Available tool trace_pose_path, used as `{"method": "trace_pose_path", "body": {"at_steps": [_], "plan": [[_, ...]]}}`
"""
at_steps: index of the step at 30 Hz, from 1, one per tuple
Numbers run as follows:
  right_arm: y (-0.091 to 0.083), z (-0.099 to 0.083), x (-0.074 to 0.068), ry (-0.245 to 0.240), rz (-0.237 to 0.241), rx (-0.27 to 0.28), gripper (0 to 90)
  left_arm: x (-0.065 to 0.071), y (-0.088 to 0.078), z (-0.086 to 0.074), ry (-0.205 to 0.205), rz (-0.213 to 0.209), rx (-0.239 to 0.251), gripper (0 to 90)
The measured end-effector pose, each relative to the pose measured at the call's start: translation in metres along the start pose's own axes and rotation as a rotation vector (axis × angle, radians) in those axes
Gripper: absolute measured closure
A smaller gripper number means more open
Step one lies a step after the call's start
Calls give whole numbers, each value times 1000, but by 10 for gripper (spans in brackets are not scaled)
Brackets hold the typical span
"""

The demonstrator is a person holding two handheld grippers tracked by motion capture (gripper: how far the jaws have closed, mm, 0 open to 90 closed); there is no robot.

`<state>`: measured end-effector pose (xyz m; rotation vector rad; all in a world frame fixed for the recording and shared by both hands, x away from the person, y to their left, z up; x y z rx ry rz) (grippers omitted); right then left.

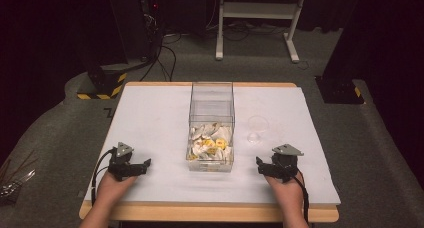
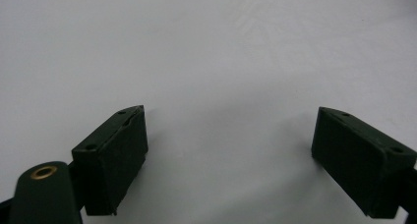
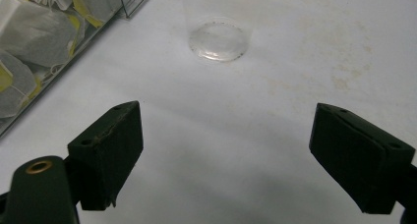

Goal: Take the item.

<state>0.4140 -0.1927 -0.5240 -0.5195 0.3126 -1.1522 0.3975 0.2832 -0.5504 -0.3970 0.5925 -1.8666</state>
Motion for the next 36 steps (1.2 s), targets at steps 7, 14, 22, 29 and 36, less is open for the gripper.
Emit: {"method": "trace_pose_path", "body": {"at_steps": [7, 14, 22, 29, 36], "plan": [[-1, 3, -2, -1, 5, 8, 135, 0, 0, 0, 0, 0, 0, 139], [-2, 4, -3, 4, 15, 20, 138, 0, 0, 0, 0, 0, 0, 139], [-5, 9, -6, -1, 31, 38, 159, 0, 0, 0, 0, 0, 0, 139], [-7, 13, -11, 5, 58, 49, 169, 0, 0, 0, 3, -1, -2, 139], [-8, 17, -16, -3, 65, 59, 169, 0, 0, 0, 4, 0, -4, 139]]}}
Point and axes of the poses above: each handheld gripper's, and its own axes: y roughly forward along the jaws, z roughly out of its top, x roughly to its right, the point moved 6 cm from there along y, roughly forward along the jaws, and after that the axes turned 8 degrees about x, right-handed, at the moved point
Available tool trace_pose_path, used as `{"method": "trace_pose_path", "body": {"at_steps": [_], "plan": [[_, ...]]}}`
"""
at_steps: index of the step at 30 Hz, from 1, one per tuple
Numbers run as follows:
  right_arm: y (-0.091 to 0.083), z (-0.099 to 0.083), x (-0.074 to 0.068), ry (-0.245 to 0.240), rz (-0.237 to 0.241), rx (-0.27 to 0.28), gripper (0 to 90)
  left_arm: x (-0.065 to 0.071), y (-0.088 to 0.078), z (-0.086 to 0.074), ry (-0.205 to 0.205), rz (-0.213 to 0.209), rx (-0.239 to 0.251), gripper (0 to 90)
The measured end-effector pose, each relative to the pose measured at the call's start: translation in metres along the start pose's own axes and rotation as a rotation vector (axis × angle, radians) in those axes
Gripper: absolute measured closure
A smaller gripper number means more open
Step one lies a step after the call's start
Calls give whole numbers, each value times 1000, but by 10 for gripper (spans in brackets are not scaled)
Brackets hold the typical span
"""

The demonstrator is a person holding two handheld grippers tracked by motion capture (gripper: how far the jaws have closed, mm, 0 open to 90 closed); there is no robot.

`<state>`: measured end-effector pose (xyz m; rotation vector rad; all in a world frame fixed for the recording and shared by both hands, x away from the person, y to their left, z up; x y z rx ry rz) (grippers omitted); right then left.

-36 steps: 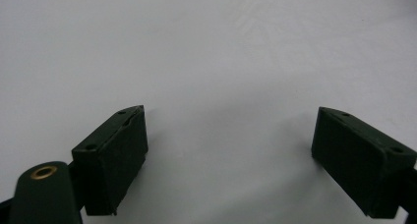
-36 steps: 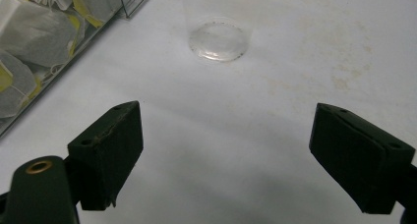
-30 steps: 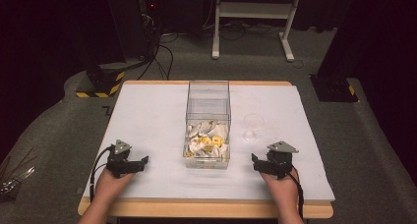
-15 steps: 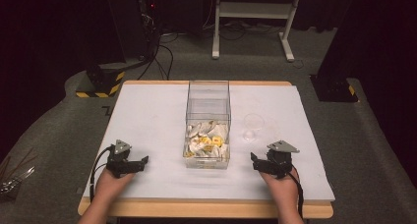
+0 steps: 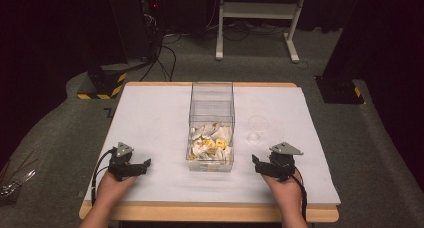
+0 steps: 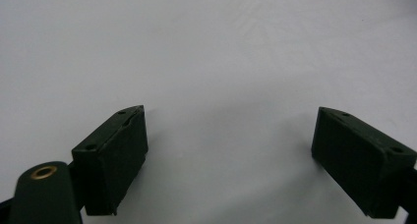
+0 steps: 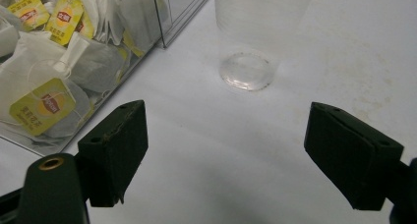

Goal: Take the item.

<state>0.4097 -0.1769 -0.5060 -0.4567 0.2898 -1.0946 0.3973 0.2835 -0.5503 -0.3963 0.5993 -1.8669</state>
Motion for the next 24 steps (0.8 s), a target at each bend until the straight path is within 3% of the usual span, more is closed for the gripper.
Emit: {"method": "trace_pose_path", "body": {"at_steps": [24], "plan": [[-2, 15, -19, -39, 45, 46, 191, 0, 0, 0, 1, 0, 1, 139]]}}
Point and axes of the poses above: each handheld gripper's, and its own axes: y roughly forward along the jaws, z roughly out of its top, x roughly to its right, the point moved 6 cm from there along y, roughly forward along the jaws, and after that the axes turned 8 degrees about x, right-handed, at the moved point
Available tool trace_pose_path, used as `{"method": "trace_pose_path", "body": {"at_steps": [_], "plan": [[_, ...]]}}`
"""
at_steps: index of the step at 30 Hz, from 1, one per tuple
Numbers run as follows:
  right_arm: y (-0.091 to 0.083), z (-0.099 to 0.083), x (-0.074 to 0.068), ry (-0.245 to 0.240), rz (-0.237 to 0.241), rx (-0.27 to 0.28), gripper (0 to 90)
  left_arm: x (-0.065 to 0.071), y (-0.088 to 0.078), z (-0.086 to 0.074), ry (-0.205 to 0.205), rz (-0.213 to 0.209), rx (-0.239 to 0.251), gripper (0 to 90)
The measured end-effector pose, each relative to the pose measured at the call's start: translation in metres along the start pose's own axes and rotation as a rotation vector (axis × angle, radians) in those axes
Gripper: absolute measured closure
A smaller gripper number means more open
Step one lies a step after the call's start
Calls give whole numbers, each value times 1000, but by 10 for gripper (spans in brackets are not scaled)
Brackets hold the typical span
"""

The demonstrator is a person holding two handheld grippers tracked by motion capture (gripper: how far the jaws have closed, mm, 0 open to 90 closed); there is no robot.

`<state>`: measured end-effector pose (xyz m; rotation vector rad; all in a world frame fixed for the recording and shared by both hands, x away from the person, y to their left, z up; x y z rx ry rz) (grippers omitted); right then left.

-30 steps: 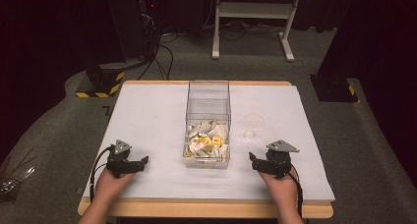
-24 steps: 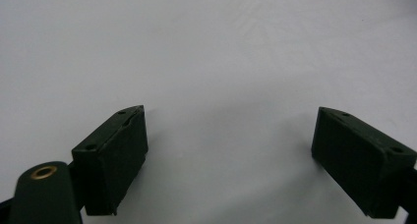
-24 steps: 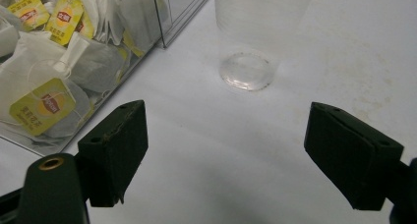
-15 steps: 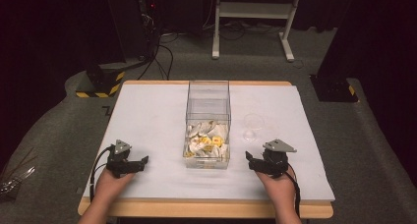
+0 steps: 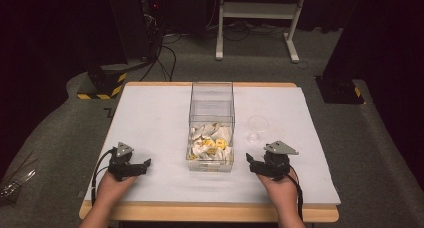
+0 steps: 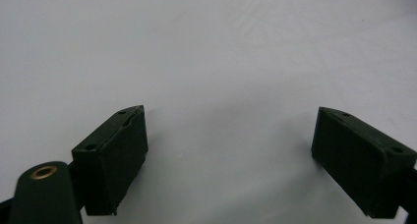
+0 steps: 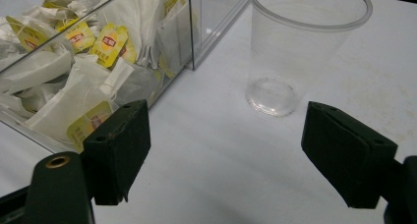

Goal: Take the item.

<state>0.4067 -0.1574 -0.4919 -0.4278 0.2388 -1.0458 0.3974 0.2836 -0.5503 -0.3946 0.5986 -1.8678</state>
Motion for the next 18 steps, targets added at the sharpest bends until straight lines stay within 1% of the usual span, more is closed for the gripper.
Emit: {"method": "trace_pose_path", "body": {"at_steps": [2, 3, 7, 18], "plan": [[0, 1, -2, 2, 2, 2, 192, 0, 0, 0, 1, 0, 0, 139], [0, 2, -2, -5, 6, 7, 192, 0, 0, 0, 1, 0, 0, 139], [0, 5, -6, -10, 15, 11, 195, 0, 0, 0, 0, 0, 0, 139], [1, 16, -8, -10, 20, 33, 204, 0, 0, 0, 0, 0, 0, 139]]}}
Point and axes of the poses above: each handheld gripper's, and its own axes: y roughly forward along the jaws, z roughly out of its top, x roughly to its right, the point moved 6 cm from there along y, roughly forward along the jaws, and after that the axes turned 8 degrees about x, right-handed, at the moved point
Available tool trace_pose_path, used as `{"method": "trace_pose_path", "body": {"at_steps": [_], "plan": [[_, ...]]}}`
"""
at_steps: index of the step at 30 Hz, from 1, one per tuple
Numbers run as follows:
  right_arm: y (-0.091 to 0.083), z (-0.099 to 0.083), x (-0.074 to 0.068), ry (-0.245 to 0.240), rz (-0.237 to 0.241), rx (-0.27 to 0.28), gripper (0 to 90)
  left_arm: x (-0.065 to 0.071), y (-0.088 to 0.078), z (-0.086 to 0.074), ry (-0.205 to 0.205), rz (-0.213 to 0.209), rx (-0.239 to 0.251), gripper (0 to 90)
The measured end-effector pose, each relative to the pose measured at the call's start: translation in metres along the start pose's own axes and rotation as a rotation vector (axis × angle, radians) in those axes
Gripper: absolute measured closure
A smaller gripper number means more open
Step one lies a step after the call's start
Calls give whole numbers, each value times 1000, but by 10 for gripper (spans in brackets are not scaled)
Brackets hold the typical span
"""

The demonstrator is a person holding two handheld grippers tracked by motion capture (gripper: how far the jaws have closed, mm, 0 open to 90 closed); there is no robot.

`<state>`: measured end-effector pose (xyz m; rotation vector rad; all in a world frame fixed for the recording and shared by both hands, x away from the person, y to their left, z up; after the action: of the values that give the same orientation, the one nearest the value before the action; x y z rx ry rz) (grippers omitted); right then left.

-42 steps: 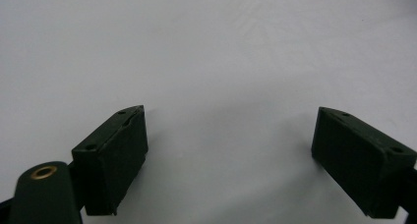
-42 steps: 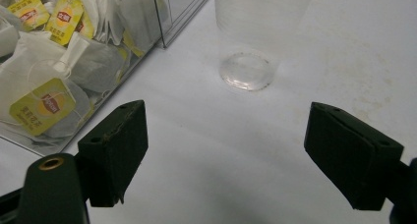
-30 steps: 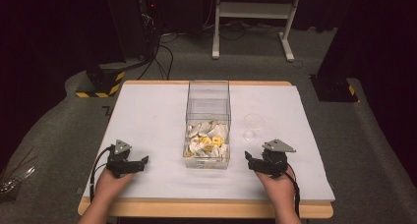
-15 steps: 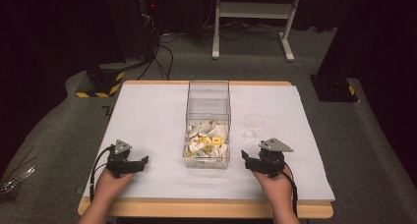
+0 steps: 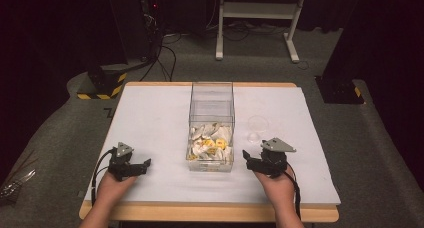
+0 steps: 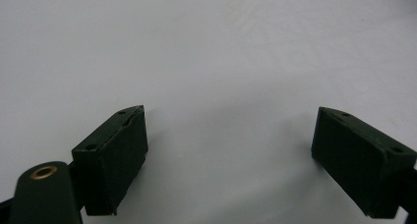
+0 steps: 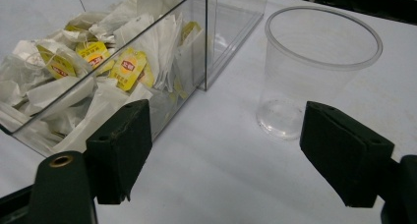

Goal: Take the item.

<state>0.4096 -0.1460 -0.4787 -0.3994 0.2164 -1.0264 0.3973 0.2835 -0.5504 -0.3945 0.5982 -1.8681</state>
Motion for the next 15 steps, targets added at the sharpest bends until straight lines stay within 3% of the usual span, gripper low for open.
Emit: {"method": "trace_pose_path", "body": {"at_steps": [15], "plan": [[1, 14, 0, 2, 15, -4, 211, 0, 0, 0, 0, 2, 2, 139]]}}
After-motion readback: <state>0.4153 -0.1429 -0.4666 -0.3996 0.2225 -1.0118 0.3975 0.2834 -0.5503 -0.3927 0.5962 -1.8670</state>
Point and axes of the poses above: each handheld gripper's, and its own axes: y roughly forward along the jaws, z roughly out of its top, x roughly to its right, the point moved 6 cm from there along y, roughly forward along the jaws, and after that the axes turned 8 degrees about x, right-handed, at the moved point
